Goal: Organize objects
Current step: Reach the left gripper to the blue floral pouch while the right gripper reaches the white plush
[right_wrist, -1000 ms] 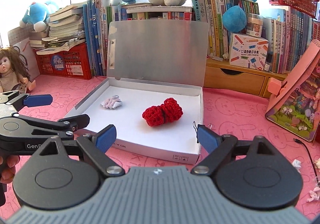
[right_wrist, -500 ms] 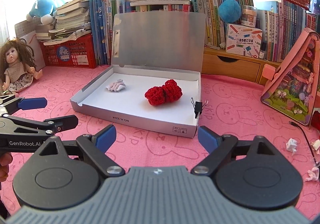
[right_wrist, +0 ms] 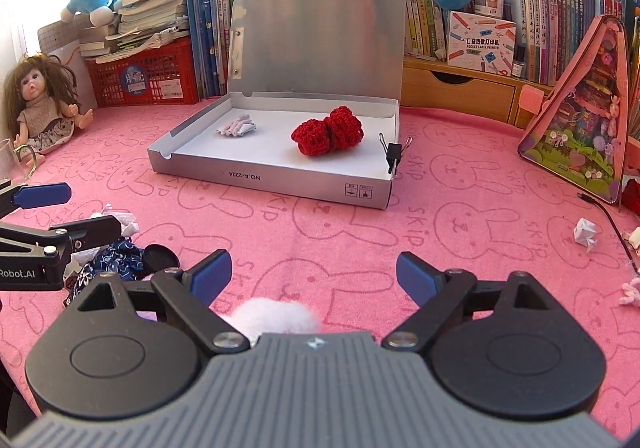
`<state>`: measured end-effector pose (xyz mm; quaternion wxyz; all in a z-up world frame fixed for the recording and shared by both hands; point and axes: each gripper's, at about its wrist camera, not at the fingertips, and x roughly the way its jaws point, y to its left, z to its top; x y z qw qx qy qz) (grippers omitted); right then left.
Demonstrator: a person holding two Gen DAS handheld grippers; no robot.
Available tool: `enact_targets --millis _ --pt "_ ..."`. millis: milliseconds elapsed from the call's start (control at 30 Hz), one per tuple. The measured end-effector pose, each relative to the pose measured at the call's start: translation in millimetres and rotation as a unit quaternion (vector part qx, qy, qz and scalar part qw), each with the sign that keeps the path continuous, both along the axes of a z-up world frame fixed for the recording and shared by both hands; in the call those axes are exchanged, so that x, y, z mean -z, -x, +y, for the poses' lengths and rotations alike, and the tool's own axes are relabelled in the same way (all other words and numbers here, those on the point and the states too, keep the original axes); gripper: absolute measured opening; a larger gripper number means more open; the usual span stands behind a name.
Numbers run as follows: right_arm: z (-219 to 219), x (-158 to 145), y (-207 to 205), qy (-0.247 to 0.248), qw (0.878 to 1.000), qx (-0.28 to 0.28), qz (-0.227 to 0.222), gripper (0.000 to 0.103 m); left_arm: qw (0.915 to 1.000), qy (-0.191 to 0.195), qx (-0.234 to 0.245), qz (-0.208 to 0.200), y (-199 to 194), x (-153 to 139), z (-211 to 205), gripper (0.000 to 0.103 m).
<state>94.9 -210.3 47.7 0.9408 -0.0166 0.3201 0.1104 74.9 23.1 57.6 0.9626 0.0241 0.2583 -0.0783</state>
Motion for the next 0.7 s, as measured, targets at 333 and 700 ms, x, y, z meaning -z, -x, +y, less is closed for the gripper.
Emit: enact_targets --millis 333,700 --pt "9.1 19.8 23.6 -0.01 1.0 -0.025 -0.003 0.096 0.9996 -0.019 -0.021 0.006 20.9 26.1 4.9 0.095" --pt "17.9 30.1 31.0 -0.001 0.999 -0.035 -0.007 0.098 0.9995 0.0 -0.029 0.009 27.8 33.1 11.4 0.095"
